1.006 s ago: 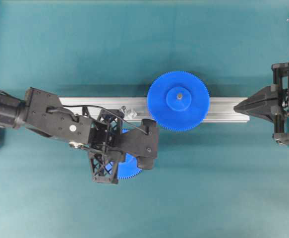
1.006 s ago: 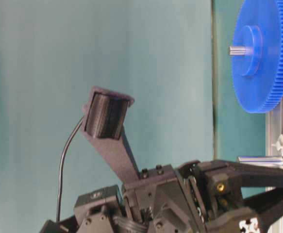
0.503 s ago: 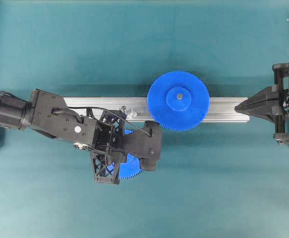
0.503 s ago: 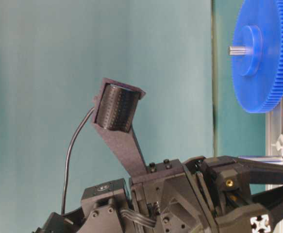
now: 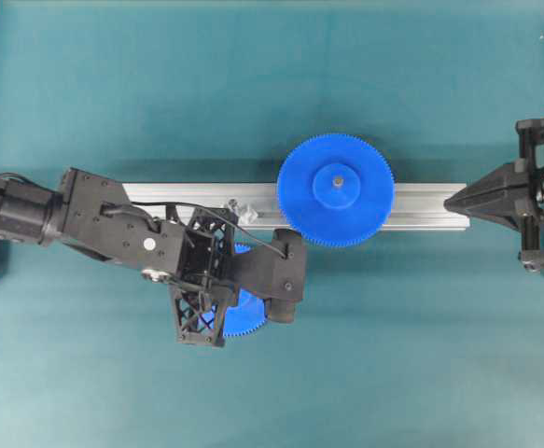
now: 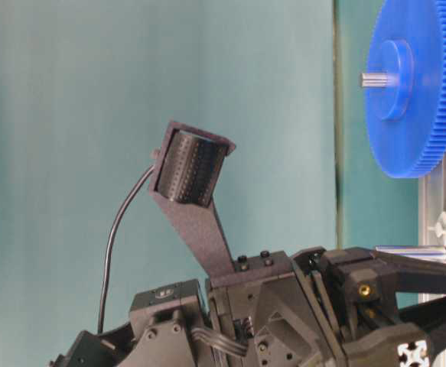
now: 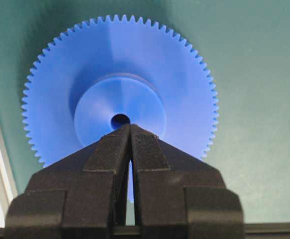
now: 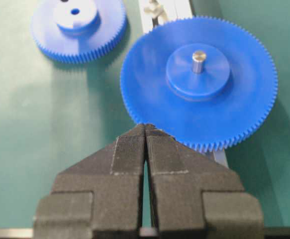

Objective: Insert the small gear onto the shaft.
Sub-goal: 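Lower the left gripper and close it around the gear hub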

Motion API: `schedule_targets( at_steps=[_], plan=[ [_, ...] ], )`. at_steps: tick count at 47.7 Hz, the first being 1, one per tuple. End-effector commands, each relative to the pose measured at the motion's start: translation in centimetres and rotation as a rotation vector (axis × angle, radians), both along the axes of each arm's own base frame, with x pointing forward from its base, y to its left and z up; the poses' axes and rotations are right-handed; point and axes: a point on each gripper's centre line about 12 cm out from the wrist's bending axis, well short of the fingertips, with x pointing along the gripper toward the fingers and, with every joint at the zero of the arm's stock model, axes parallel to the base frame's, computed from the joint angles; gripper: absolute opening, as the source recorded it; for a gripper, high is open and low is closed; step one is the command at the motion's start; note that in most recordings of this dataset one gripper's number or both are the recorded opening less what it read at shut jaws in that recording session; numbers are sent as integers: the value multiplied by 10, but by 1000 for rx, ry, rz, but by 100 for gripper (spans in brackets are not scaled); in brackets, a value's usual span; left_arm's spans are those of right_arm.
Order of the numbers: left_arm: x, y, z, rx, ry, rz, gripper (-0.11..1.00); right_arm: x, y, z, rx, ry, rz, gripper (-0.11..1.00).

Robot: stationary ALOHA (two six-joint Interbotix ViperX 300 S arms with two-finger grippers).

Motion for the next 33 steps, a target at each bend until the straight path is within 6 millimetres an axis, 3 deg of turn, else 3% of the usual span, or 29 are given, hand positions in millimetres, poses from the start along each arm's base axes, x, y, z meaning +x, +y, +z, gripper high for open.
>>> schedule_targets(
  at_steps=[1,33],
  plan=[
    [6,-3,14,-3,-41,-8,0,2,0,2,9,-7,-7,3],
    [6,-2,15,1,-19,-5,3,0,0,-1,23,0,-14,3]
  ],
)
